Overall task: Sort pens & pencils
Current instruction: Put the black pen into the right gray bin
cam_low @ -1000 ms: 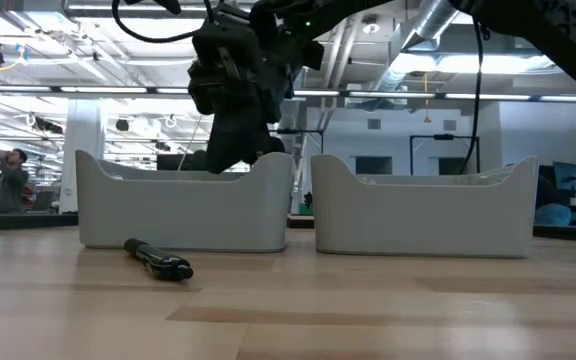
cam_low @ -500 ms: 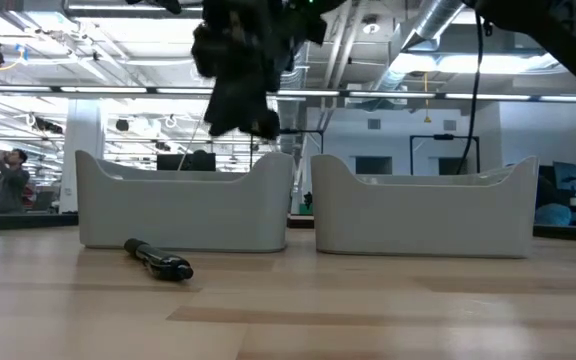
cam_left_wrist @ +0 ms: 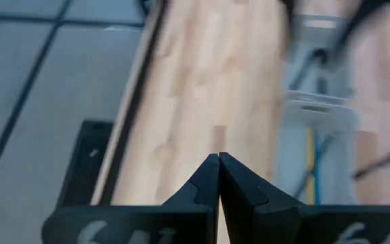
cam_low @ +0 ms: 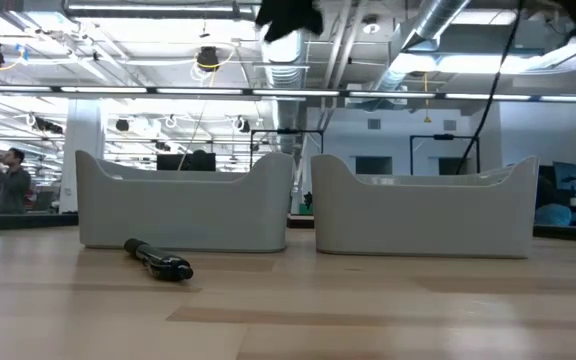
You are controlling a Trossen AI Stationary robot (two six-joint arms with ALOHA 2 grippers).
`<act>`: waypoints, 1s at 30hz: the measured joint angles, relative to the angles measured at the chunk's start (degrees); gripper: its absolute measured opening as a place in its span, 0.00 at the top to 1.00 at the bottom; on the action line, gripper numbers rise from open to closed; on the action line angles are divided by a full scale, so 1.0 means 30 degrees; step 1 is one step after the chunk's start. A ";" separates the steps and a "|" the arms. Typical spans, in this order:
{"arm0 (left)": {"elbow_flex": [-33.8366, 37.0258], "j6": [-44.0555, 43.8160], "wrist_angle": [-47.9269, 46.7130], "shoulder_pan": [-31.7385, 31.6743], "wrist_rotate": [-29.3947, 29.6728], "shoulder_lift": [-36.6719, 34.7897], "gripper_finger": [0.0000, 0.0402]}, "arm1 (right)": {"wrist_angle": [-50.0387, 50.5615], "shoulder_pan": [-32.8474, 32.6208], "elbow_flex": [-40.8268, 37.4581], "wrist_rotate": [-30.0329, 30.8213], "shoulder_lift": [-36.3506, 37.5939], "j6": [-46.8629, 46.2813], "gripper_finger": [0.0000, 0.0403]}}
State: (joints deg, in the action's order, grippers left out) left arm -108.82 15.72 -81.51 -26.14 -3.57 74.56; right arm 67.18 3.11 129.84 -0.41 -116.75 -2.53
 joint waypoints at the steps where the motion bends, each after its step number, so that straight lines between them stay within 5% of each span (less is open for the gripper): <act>1: 0.0057 0.0185 0.0007 0.0426 -0.0172 0.0000 1.00 | 0.0171 -0.0003 -0.0120 0.0673 0.0656 -0.0068 0.48; 8: 0.0821 -0.0267 0.0093 0.3016 -0.0184 0.0016 1.00 | -0.0736 0.0015 -0.2934 0.2709 0.5153 0.0196 0.47; 21: 0.4873 0.0030 0.2459 0.7027 0.0718 0.0153 1.00 | -0.8469 0.0958 -1.7456 0.2664 1.4694 -0.1352 0.48; 30: 0.9696 0.3085 0.4826 0.9642 0.1506 0.0175 1.00 | -1.0832 0.1806 -2.2880 0.2668 1.9304 -0.3830 0.48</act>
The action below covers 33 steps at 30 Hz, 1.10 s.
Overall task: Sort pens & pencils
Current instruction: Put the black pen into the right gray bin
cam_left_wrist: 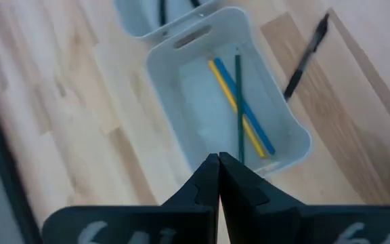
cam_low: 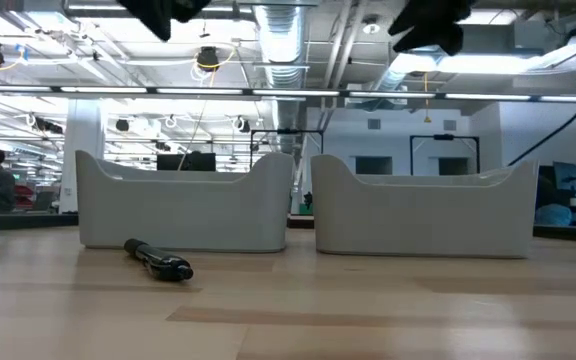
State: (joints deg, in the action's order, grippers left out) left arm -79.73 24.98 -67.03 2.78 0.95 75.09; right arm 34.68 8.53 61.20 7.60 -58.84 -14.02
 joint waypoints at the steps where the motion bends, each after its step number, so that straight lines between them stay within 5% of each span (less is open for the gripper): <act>1: 0.0536 0.0020 0.0478 0.0225 0.0000 0.0000 1.00 | -0.0098 0.0074 -0.0255 -0.0007 0.0256 -0.0031 0.48; 8: 0.2667 -0.1126 0.4337 0.1685 -0.0007 0.0186 1.00 | -0.0234 0.0769 -0.0571 -0.0003 0.0645 0.0128 0.48; 21: 0.0855 -0.2813 0.4658 0.3944 0.0418 0.5379 1.00 | -0.0182 0.1846 -0.0564 -0.0013 -0.0268 0.0836 0.48; 33: -0.0085 -0.2678 0.5849 0.4598 -0.0138 0.6258 1.00 | -0.0083 0.1837 -0.0571 -0.0036 -0.0316 0.1841 0.48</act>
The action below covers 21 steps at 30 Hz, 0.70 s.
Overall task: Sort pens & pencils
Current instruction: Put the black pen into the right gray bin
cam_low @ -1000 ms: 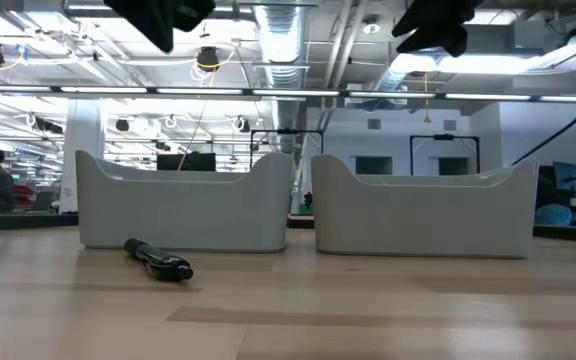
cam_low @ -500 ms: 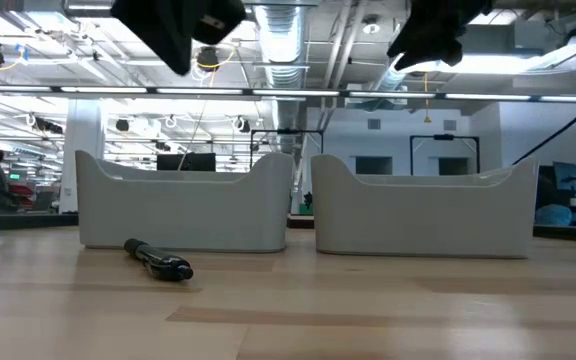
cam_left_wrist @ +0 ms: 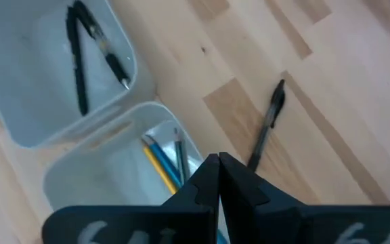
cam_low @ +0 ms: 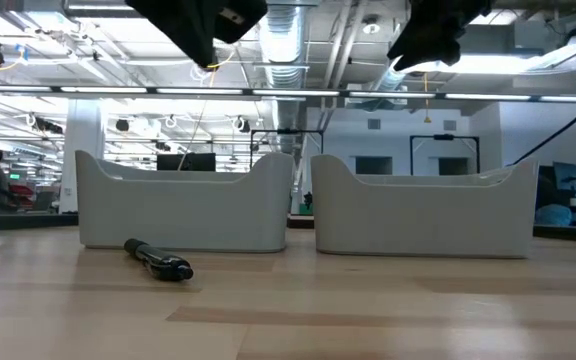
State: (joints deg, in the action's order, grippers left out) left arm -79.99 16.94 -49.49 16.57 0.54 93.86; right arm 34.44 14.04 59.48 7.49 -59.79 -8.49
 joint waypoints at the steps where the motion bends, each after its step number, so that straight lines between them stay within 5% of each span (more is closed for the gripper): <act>1: 0.0000 0.0180 0.0162 0.0009 0.0084 0.0000 1.00 | 0.0005 0.0000 0.0000 0.0000 0.0000 0.0000 0.48; 21: 0.0000 -0.1092 0.0437 -0.0020 0.1565 0.0000 1.00 | 0.0233 0.0000 0.0000 -0.0022 0.0000 0.0000 0.48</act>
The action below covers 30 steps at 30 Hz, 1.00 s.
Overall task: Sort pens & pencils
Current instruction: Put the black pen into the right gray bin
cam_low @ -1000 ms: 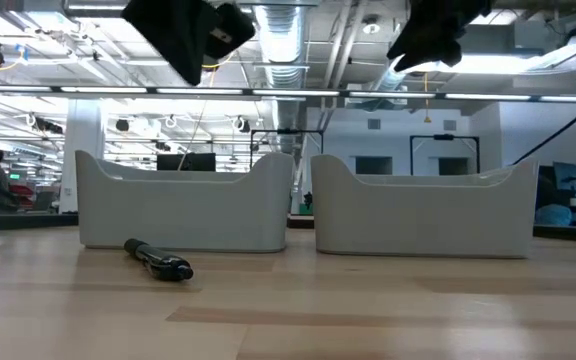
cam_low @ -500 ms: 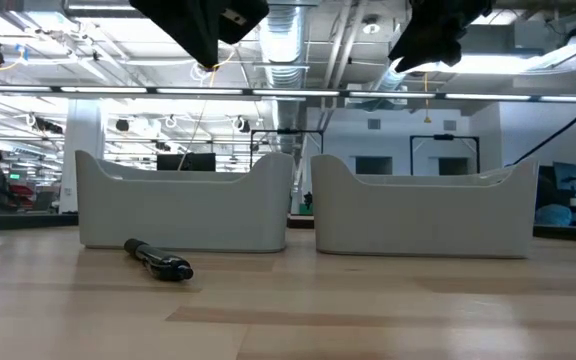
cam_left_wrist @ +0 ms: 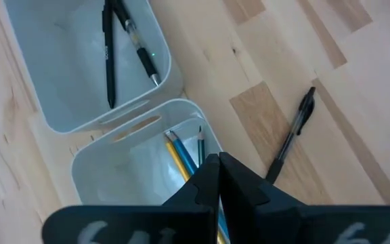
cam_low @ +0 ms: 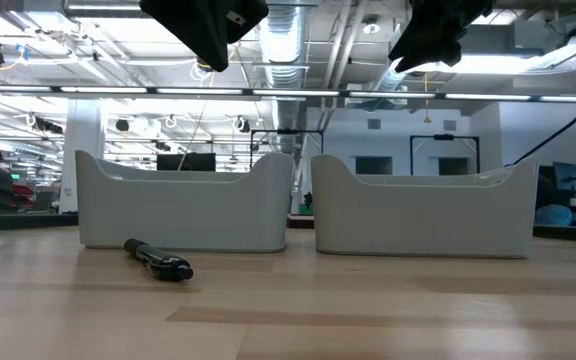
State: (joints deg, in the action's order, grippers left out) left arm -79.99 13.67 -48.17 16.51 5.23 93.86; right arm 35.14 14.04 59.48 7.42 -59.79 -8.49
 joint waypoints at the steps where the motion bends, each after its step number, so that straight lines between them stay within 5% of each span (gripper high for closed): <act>1: 0.0000 -0.0013 0.0020 0.0000 0.0001 0.0000 1.00 | 0.0006 -0.0005 0.0000 0.0000 0.0000 0.0000 0.48; 6: 0.0000 -0.0489 0.0048 0.0000 -0.0006 0.0000 0.93 | 0.0001 0.0000 0.0000 0.0000 0.0000 -0.0001 0.48; 17: 0.0000 -0.1838 -0.0074 0.0000 -0.0023 0.0000 0.61 | 0.0007 0.0000 0.0000 0.0007 0.0000 0.0065 0.48; 30: -0.0007 0.2232 -0.0736 0.0491 -0.0450 0.1189 0.59 | 0.0000 0.0000 0.0007 0.0022 -0.0073 0.0153 0.48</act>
State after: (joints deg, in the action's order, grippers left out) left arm -80.01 20.36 -50.38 17.98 3.88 97.43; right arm 35.14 14.04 59.51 7.49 -60.01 -8.03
